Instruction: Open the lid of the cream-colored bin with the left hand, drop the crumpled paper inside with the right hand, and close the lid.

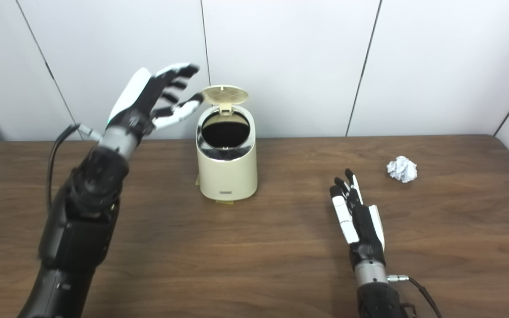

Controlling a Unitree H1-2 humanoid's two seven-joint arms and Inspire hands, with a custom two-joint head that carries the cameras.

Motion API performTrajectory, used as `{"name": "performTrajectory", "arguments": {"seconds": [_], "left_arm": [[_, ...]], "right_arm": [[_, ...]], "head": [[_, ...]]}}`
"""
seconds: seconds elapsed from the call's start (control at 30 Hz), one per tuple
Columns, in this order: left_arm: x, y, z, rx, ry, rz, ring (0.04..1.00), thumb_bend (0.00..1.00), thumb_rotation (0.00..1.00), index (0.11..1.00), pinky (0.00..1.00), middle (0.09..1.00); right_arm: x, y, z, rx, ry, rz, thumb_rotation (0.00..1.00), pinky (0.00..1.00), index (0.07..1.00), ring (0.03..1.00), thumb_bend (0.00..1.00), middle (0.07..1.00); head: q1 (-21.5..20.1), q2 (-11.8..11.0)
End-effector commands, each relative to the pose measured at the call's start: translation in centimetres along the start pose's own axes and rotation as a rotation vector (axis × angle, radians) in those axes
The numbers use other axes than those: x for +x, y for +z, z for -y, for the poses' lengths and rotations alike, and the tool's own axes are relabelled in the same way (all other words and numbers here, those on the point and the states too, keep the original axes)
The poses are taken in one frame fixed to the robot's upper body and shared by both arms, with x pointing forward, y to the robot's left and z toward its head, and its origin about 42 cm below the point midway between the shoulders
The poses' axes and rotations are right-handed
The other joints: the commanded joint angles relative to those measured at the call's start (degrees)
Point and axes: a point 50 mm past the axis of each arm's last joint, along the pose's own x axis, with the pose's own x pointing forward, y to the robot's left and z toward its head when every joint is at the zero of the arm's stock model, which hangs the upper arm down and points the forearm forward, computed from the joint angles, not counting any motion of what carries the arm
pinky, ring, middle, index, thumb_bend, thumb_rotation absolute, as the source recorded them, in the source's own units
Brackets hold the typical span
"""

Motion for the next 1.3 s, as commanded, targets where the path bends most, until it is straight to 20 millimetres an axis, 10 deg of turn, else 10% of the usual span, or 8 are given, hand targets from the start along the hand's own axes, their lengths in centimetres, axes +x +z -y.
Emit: {"name": "performTrajectory", "arguments": {"seconds": [0.0, 0.67, 1.27], "left_arm": [[-0.7, 0.9, -2.0, -0.01, 0.084, 0.083, 0.855, 0.29, 0.52, 0.907, 0.76, 0.888], [-9.1, -5.7, 1.9, -0.435, 0.138, -0.12, 0.971, 0.48, 0.9, 0.997, 0.95, 0.975], [-9.4, -9.4, 1.7, -0.466, 0.108, -0.129, 0.994, 0.58, 1.0, 1.0, 0.98, 0.997]], "right_arm": [[0.8, 1.8, 0.2, -0.009, -0.005, 0.082, 0.93, 0.86, 0.974, 0.881, 0.55, 0.917], [3.6, 4.8, 5.5, -0.214, -0.074, 0.171, 0.61, 0.84, 0.917, 0.875, 0.66, 0.907], [3.1, 14.8, 11.6, -0.697, -0.305, 0.26, 0.26, 0.74, 0.896, 0.855, 0.83, 0.888]], "head": [[-0.1, 0.1], [-5.1, 0.4], [-28.1, -0.6]]}}
